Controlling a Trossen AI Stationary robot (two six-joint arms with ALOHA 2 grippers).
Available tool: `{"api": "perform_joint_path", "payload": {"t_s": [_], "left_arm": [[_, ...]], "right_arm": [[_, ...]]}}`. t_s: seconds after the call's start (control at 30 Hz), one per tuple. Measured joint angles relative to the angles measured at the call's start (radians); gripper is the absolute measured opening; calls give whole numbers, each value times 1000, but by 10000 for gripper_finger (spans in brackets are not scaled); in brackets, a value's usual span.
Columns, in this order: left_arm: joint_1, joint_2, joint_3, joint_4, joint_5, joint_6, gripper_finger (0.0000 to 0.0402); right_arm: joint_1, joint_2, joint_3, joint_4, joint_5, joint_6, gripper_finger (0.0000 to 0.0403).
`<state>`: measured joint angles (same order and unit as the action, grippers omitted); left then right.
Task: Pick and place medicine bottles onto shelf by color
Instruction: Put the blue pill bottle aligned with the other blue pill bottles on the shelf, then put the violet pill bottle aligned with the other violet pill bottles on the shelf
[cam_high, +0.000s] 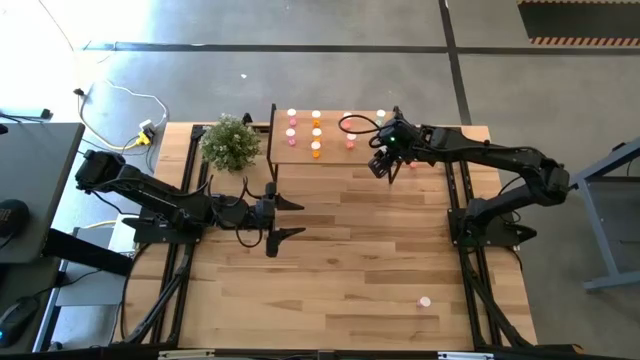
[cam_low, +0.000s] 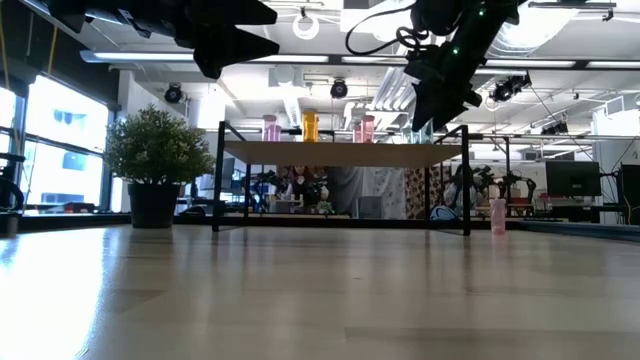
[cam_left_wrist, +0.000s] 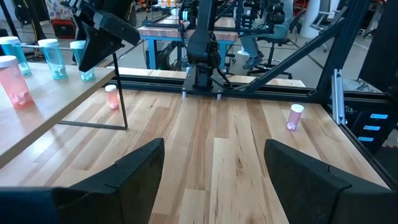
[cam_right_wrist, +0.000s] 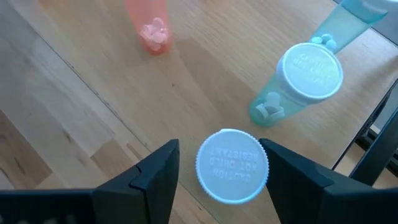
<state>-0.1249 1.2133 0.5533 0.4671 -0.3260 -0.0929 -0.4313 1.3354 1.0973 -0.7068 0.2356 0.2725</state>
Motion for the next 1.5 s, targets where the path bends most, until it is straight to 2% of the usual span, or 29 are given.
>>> {"api": "perform_joint_path", "payload": {"t_s": [0.33, 0.53, 1.03, 1.23, 1.5], "left_arm": [[0, 0, 0, 0, 0, 0, 266], [0, 0, 0, 0, 0, 0, 266], [0, 0, 0, 0, 0, 0, 266], [0, 0, 0, 0, 0, 0, 266], [-13, 0, 0, 1, 0, -56, 266]], "right_arm": [[0, -1, 46, -23, 3, 0, 211], [0, -1, 87, -66, 61, -1, 211], [5, -2, 189, -161, 41, 0, 211], [68, -7, 237, -221, 49, 23, 211], [229, -77, 244, -275, 60, 94, 211]]}}
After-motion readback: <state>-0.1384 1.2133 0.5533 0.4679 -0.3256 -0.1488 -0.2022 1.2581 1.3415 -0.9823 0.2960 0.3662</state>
